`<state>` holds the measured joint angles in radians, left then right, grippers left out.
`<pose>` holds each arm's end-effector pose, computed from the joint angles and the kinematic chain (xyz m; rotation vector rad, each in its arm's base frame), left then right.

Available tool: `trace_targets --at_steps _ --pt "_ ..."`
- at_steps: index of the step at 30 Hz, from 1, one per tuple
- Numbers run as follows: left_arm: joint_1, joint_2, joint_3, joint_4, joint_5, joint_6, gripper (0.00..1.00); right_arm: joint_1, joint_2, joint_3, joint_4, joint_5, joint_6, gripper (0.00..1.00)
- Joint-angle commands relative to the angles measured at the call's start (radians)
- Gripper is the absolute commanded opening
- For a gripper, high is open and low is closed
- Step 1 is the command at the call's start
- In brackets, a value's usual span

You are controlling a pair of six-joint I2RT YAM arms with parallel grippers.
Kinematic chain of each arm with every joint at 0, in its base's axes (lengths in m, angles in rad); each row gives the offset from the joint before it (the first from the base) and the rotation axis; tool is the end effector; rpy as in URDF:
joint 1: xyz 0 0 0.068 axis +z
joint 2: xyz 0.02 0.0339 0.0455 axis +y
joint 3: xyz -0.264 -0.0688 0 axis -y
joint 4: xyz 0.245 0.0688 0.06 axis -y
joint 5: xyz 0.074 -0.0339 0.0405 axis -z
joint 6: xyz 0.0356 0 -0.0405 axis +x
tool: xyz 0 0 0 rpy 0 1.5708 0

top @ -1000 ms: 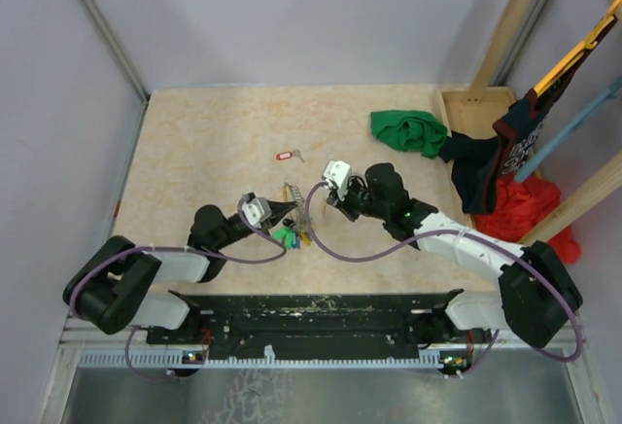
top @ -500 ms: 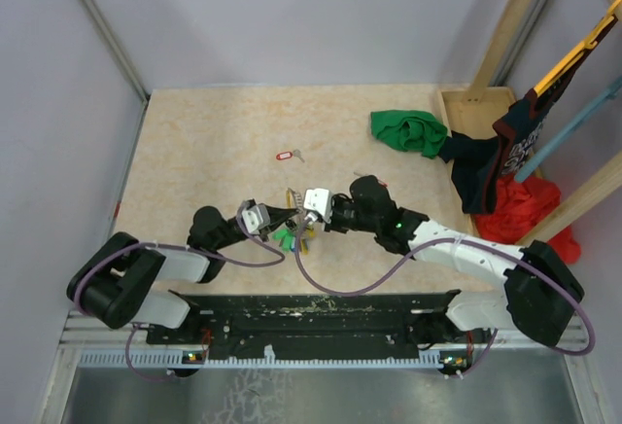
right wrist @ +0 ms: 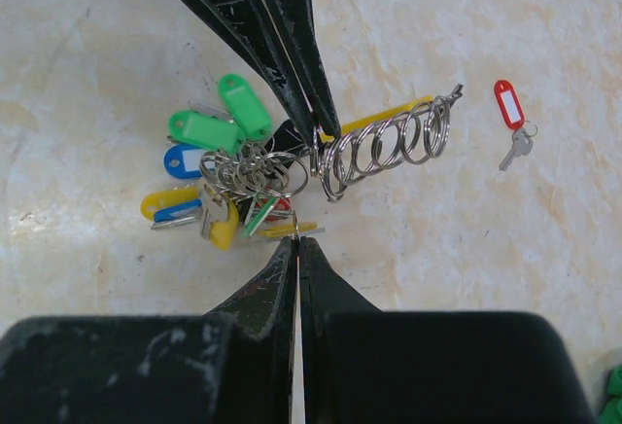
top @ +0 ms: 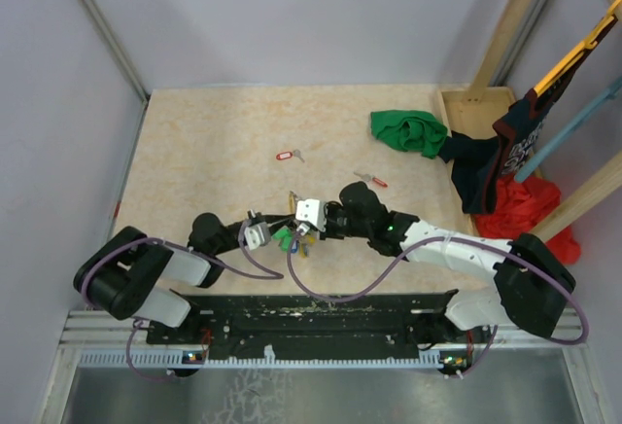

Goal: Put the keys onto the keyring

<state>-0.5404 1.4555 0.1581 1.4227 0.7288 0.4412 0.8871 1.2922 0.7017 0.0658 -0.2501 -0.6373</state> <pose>0.1707 -0.1301 0.1686 1.1794 0.9378 -0.6046 0.1689 0.2212 0.2264 -1.5591 1.4129 0.4125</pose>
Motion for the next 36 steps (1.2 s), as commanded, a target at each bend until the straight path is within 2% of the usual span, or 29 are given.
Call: trace_targets --at_steps 1,12,36 --pt "-0.026 0.008 -0.007 0.069 -0.027 0.101 0.00 0.022 0.008 0.059 0.049 0.015 -0.015 0.00" --pt "-0.056 0.016 -0.011 0.056 -0.080 0.157 0.00 0.041 -0.017 0.020 0.138 0.066 -0.009 0.00" --pt "-0.064 0.006 -0.012 0.048 -0.114 0.144 0.00 0.065 -0.029 0.015 0.111 0.131 0.001 0.00"
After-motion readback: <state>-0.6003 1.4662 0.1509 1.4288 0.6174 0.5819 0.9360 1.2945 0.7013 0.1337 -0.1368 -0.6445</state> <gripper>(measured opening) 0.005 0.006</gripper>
